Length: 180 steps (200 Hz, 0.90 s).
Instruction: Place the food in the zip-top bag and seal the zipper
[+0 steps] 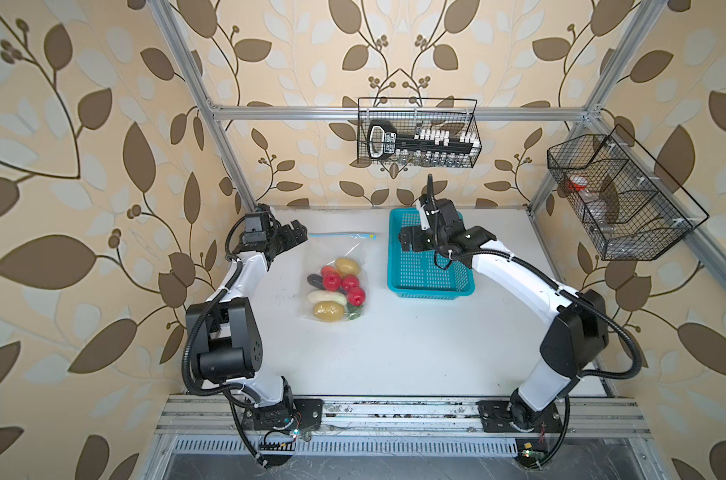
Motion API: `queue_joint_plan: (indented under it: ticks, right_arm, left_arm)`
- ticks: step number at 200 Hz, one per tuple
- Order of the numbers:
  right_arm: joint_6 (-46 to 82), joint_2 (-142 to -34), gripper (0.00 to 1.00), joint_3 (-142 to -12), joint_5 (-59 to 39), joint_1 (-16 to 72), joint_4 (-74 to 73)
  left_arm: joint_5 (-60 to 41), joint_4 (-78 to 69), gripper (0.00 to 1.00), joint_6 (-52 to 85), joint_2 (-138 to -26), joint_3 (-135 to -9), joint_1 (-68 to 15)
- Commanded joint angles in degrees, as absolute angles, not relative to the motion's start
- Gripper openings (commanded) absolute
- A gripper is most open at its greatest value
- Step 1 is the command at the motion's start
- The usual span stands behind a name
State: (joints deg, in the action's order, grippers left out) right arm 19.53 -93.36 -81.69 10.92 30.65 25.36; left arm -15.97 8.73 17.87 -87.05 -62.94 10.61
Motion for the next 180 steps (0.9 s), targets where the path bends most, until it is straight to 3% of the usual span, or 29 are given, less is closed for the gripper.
queue_joint_plan:
  ticks: [1,30,86,134,180]
  right_arm:
    - [20.65,-86.96,1.00,-74.90,18.76,29.98,22.11]
    - [18.75,-76.99,1.00,-60.16,28.71,29.83,14.24]
    - [12.57,-61.29,1.00,-35.68,35.25,29.52,-5.09]
    - [10.54,-64.12,1.00,-31.84,44.88,26.38,-7.53]
    - [9.21,-66.70,1.00,-28.86,45.54,20.42,-15.70]
  left_arm:
    - [-11.41,8.18,0.99,16.24,-81.92,-58.45,11.31]
    - [-6.01,6.46,0.99,13.51,-77.57,-50.58,11.34]
    - [-4.19,-2.35,0.99,10.02,-68.90,-36.81,11.34]
    - [-2.19,-11.04,0.99,7.67,-68.87,-30.30,11.34]
    - [-1.58,-17.39,0.99,8.97,-75.13,-29.72,11.29]
